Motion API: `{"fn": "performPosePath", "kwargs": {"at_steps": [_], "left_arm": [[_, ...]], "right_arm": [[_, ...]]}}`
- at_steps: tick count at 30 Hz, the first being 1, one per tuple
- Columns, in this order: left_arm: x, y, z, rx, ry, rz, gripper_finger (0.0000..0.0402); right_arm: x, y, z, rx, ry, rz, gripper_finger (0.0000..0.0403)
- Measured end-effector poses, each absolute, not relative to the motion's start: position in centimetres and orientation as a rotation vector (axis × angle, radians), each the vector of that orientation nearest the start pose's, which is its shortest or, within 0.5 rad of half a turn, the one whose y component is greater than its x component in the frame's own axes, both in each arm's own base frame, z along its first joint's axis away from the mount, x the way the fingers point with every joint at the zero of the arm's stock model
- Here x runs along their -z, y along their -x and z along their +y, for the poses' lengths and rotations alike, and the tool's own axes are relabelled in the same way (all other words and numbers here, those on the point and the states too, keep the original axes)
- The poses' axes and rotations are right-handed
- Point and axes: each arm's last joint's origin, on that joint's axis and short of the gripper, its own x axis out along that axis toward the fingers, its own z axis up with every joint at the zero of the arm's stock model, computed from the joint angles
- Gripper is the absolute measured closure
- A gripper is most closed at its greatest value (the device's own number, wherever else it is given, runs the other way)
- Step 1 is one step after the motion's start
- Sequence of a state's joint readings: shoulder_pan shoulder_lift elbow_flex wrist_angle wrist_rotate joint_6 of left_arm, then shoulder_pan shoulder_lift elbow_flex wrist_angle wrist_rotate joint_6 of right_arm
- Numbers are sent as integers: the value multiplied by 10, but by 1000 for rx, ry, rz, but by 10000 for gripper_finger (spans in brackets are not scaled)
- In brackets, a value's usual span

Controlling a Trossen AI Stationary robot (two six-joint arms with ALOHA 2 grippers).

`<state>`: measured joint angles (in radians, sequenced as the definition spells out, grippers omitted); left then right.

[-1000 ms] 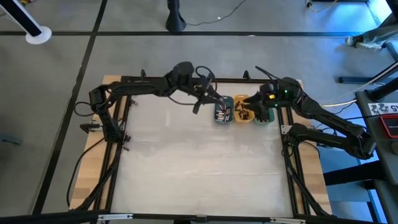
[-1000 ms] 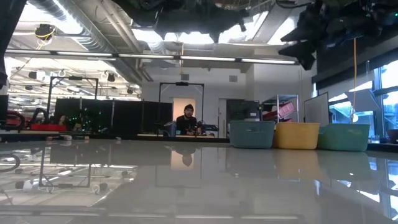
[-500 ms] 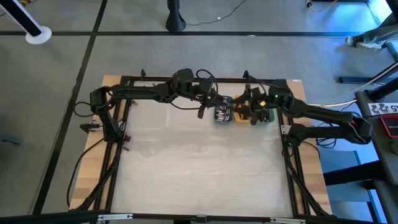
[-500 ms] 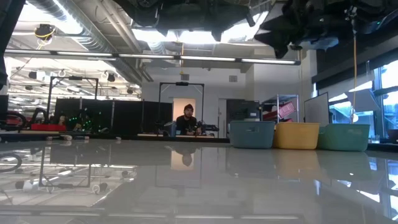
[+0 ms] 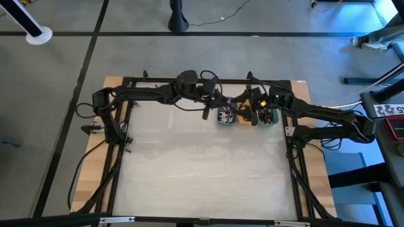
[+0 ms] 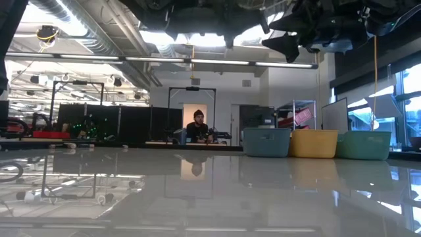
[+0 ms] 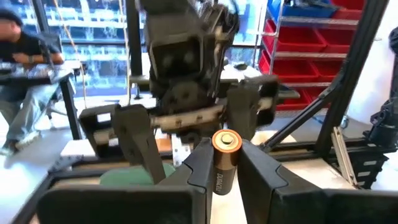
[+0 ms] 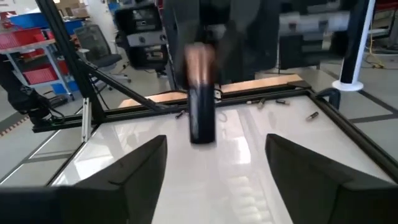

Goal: Sort batteries
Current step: Put the black battery into the green bin

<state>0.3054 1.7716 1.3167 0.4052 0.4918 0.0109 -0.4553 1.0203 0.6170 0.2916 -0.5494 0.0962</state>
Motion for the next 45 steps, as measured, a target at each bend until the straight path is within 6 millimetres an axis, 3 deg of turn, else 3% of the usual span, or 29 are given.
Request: {"fn": "performPosePath", "kwargs": {"at_steps": [7,15,31,45], "left_arm": [[-282,-409,113,144,41,83,358],[-287,-409,114,142,41,40,354],[-282,-409,114,129,77,93,359],[-278,-408,114,127,104,132,357]], "right_arm": [[-277,-207,-84,-78,-156,105,119],[-269,-211,-86,-74,-183,149,134],[-264,-217,-89,-72,-211,163,225],[-263,-216,-88,-81,-211,169,349]]}}
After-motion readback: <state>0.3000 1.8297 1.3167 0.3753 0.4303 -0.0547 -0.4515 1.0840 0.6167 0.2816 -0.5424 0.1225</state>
